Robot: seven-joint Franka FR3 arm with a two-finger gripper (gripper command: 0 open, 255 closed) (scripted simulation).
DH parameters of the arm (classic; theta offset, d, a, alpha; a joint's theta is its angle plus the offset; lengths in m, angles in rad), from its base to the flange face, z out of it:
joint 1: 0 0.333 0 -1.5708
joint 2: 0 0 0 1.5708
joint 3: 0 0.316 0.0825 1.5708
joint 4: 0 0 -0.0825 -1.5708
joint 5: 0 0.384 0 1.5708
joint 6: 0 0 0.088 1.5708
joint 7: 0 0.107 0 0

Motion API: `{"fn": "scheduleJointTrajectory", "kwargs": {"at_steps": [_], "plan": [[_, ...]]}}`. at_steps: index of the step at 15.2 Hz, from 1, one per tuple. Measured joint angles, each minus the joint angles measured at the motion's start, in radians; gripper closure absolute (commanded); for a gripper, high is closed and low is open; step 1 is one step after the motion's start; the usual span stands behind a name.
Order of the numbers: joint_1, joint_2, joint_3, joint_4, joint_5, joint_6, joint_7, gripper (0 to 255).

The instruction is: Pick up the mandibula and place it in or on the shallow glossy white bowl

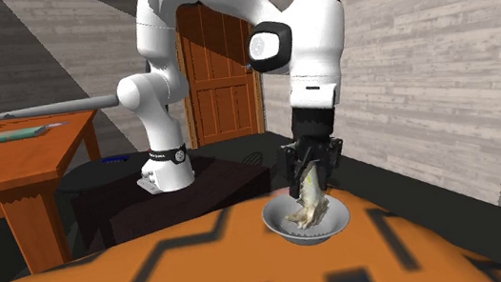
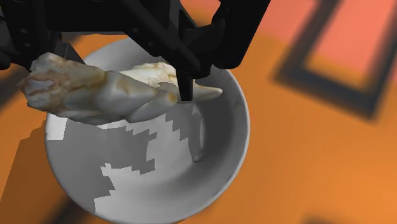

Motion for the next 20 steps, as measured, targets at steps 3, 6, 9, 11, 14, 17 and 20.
{"fn": "scheduleJointTrajectory", "kwargs": {"at_steps": [3, 6, 9, 11, 14, 17, 20], "plan": [[-0.001, 0.025, 0.004, -0.011, 0.007, 0.035, 0.000, 255], [-0.004, 0.046, 0.008, -0.012, 0.015, 0.061, -0.003, 255], [-0.004, 0.048, 0.009, -0.012, 0.016, 0.065, -0.004, 255], [-0.004, 0.050, 0.010, -0.011, 0.016, 0.065, -0.004, 255], [-0.004, 0.052, 0.009, -0.015, 0.015, 0.067, -0.003, 0], [-0.005, 0.052, 0.008, -0.016, 0.015, 0.067, -0.003, 0], [0.002, 0.023, 0.005, -0.011, 0.006, 0.034, 0.005, 0]]}}
